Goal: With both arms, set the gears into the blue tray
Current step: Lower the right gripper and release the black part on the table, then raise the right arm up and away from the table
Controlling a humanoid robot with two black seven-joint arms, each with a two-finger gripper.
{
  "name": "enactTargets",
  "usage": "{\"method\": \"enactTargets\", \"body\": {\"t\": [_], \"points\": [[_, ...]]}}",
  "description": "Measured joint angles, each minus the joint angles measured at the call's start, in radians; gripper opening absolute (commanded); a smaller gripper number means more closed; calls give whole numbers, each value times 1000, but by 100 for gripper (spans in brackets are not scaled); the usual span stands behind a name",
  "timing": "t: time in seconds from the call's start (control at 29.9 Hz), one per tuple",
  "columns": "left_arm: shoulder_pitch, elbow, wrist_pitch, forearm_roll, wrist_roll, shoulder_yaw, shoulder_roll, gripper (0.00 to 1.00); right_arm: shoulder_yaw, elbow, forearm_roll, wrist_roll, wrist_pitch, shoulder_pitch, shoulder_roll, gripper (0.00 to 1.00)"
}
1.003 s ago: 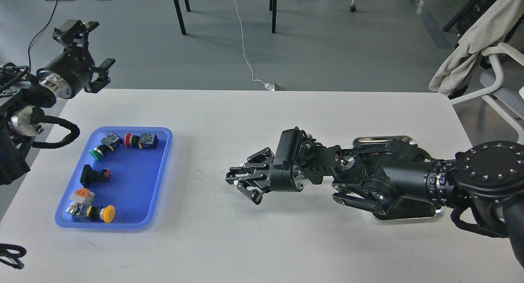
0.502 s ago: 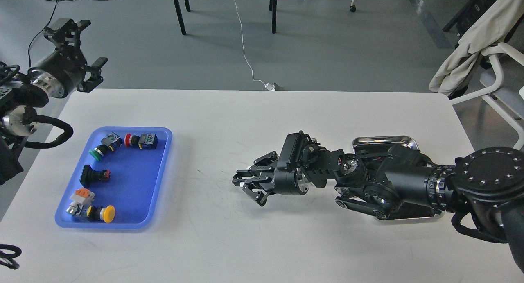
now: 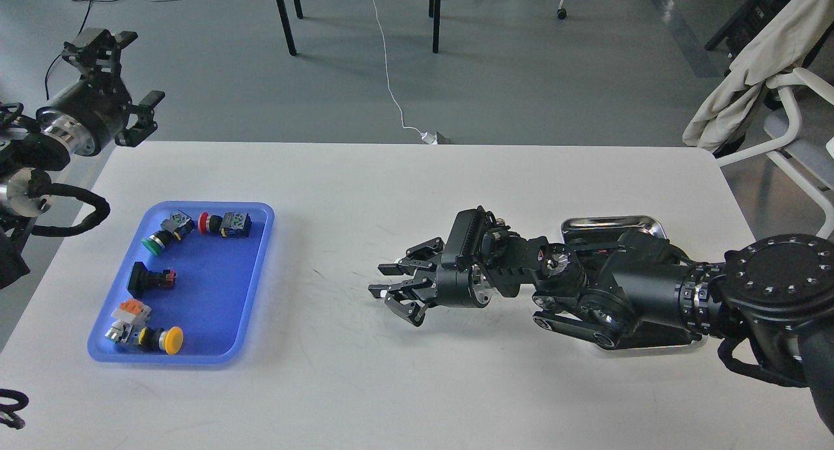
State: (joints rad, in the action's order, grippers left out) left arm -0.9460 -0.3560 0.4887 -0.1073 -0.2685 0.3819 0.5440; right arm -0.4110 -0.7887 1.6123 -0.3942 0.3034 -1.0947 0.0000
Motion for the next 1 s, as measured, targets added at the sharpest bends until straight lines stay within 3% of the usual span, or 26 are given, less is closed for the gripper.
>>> {"method": "enactTargets", "body": {"t": [0.4,1.0], "points": [[1,0,0,1,1,0,2,99,38,5,-85,12,6,2,0,63],[-1,1,0,-7,18,-77,35,99,483,19,-479,68,5,-19,0,91]]}}
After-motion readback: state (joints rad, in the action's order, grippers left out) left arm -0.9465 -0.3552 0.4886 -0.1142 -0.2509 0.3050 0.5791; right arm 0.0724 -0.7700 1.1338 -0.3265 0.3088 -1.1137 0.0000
